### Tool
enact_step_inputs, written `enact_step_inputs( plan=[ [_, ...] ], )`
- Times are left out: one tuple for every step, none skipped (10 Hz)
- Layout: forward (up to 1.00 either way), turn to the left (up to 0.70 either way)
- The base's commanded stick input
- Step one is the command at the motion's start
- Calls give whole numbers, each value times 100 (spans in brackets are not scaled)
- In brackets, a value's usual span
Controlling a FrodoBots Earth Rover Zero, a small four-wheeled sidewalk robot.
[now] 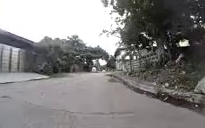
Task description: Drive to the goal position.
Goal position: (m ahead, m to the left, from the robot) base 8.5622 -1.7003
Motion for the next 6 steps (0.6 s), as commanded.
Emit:
enact_step_inputs(
  plan=[
    [100, 30],
    [100, 37],
    [100, 14],
    [100, 0],
    [100, 0],
    [100, 0]
  ],
)
